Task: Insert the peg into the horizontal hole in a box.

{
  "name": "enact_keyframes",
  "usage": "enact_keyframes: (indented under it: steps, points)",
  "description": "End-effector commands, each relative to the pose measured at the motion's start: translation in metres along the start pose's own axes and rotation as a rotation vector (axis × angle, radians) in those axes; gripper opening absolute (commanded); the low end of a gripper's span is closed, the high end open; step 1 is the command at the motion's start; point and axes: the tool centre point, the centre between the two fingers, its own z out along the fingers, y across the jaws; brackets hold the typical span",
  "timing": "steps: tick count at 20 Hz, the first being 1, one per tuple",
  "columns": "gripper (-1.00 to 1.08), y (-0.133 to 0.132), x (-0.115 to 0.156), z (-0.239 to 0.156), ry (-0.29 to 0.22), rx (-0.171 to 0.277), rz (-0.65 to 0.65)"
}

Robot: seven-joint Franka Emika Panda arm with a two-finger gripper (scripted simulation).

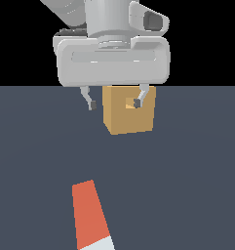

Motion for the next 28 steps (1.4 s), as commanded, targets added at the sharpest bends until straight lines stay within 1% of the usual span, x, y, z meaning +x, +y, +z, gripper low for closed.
enact_keyframes:
  steps: [1, 10, 18, 23, 28]
  points:
    - [1.0, -0.006, -0.019, 0.008, -0.001, 0.004, -0.027]
    - [1.0, -0.023, -0.094, 0.039, -0.005, 0.017, -0.134]
    - [1.0, -0.029, -0.16, 0.065, -0.009, 0.028, -0.226]
    - [1.0, -0.029, -0.191, 0.077, -0.011, 0.033, -0.268]
    - [1.0, -0.027, -0.209, 0.084, -0.013, 0.036, -0.294]
